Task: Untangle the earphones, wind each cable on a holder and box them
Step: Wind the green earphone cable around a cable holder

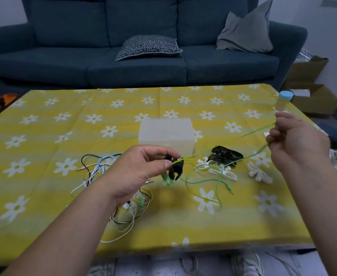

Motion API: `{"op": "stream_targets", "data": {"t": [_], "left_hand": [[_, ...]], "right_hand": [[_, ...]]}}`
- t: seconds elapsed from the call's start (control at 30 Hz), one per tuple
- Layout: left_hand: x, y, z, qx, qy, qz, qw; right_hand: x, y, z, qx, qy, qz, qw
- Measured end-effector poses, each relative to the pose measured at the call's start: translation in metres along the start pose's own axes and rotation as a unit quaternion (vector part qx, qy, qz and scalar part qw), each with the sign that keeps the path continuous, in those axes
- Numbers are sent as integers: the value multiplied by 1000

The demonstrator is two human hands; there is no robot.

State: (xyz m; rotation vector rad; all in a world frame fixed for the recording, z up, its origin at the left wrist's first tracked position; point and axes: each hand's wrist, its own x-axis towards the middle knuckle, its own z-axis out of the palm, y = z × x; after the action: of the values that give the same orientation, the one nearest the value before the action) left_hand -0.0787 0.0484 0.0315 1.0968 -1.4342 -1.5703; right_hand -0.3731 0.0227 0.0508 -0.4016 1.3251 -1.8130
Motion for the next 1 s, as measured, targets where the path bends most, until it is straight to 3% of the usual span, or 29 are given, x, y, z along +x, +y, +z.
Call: {"op": "stream_targets", "data": {"t": [0.17,0.43,0.53,0.6,0.63,0.7,0.77,0.83,0.93,1.0], "left_hand": [[-4,0,0,31,-24,0,999],[-11,5,1,37,-45,2,998],[-10,4,-1,38,-14,11,999],[-10,5,0,32,0,17,999],[-10,6,1,28,2,19,999],[-10,7,4,23,2,18,1000],[-9,7,5,16,1,19,1000],[-8,6,5,9,4,20,1000],[-7,6,5,5,11,22,1000],[-6,5,3,-2,15,23,1000]], "right_hand": [[-1,-2,-1,-29,72,-25,997],[-6,1,3,-152,105,-78,980],[-5,9,4,-311,88,-81,943],[-9,17,7,-467,65,-94,877],[-14,19,10,-509,39,-128,850],[-33,21,22,-499,-96,-187,841],[-59,25,38,-423,-291,-118,850],[-77,35,45,-383,-426,-5,819],[-76,49,47,-374,-496,60,782],[-71,47,49,-381,-478,54,790]]}}
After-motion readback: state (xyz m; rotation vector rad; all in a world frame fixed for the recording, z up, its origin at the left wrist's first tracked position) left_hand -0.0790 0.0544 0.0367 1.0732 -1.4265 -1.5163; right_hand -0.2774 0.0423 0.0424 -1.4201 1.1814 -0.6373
